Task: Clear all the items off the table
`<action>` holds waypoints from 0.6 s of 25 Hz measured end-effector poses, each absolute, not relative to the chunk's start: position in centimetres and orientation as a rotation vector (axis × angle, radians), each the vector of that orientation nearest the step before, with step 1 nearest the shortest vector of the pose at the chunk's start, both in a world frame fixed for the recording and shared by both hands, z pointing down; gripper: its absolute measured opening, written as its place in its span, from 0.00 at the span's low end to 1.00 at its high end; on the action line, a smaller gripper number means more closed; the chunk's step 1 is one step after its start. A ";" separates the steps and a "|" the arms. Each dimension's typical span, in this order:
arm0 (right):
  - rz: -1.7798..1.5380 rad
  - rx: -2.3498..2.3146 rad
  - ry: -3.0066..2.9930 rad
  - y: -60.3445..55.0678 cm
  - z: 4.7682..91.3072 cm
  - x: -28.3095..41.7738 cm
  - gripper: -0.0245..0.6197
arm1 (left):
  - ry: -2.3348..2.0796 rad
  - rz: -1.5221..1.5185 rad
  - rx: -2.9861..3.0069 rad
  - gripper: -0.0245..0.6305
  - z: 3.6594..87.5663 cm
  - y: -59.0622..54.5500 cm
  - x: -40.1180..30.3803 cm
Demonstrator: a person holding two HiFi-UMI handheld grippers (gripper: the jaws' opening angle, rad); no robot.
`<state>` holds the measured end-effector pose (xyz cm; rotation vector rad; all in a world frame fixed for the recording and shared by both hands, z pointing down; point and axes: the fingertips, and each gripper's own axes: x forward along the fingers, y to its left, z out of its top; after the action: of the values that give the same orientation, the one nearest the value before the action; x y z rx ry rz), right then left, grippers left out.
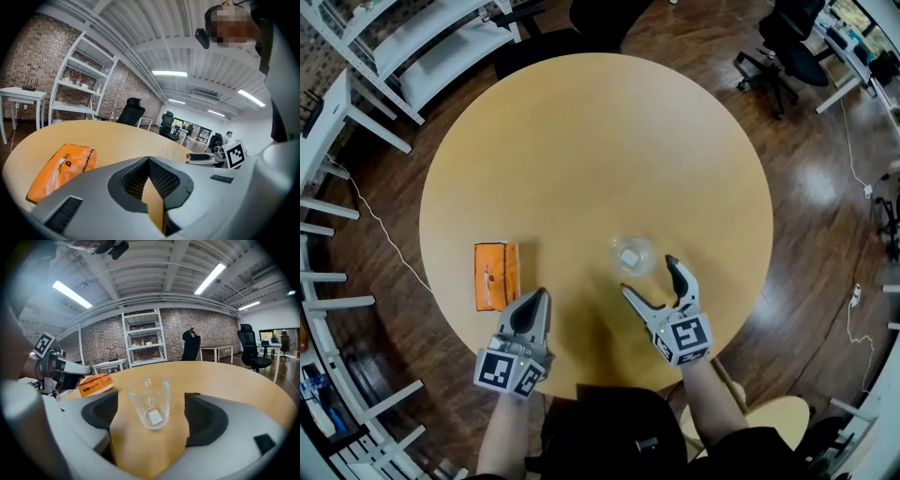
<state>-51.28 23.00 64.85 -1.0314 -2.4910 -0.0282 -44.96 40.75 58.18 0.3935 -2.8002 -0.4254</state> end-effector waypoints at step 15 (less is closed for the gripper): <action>-0.117 -1.183 -2.581 27.1 66.6 -53.9 0.74 | -2.649 -0.617 0.509 0.04 61.1 40.6 -46.0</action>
<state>-53.87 27.10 66.58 -1.1830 -2.5814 -0.1171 -45.98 40.61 61.11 0.5093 -2.6488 -0.6173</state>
